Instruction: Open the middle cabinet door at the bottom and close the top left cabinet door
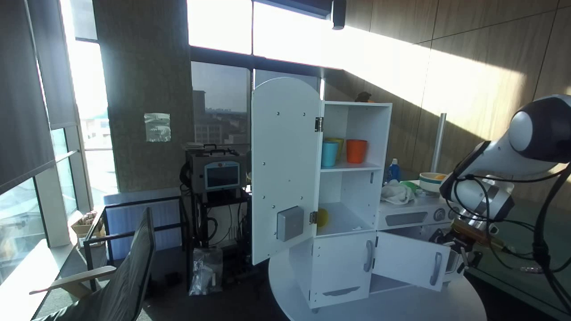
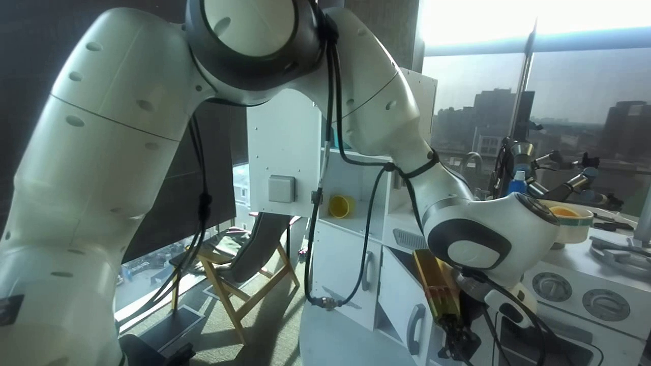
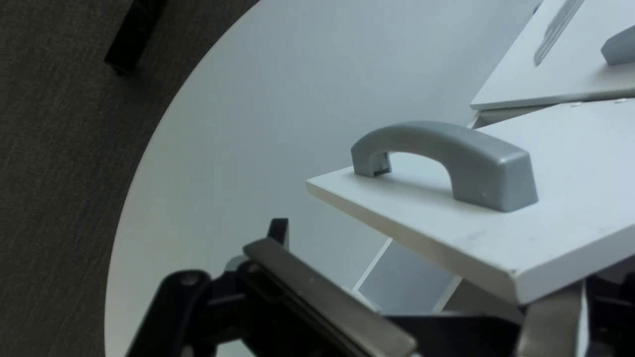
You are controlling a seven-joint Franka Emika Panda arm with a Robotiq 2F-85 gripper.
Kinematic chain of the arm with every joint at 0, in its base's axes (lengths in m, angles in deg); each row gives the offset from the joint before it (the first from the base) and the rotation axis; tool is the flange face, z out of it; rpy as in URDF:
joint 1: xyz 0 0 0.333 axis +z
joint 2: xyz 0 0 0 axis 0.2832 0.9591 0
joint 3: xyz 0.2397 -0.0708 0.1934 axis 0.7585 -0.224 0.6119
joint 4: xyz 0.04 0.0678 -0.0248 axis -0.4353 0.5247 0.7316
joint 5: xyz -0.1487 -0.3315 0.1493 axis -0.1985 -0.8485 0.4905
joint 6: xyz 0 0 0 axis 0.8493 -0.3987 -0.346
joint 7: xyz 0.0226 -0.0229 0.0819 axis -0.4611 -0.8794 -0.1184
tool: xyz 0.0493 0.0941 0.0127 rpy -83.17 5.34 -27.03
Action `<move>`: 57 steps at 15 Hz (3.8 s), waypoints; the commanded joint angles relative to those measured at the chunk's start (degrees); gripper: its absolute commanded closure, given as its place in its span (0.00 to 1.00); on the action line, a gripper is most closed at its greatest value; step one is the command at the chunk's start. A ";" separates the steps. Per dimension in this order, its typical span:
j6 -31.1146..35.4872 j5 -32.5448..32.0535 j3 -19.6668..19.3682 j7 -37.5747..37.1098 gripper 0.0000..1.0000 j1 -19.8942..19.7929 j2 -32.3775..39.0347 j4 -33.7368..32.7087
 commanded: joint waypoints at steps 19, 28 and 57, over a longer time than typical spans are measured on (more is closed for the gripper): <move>7.37 -23.33 7.56 2.64 0.00 12.80 -11.25 19.63; 16.33 -18.13 11.95 15.58 0.00 12.15 -15.31 28.10; 22.95 -14.29 -0.33 29.50 0.00 15.79 -33.08 38.17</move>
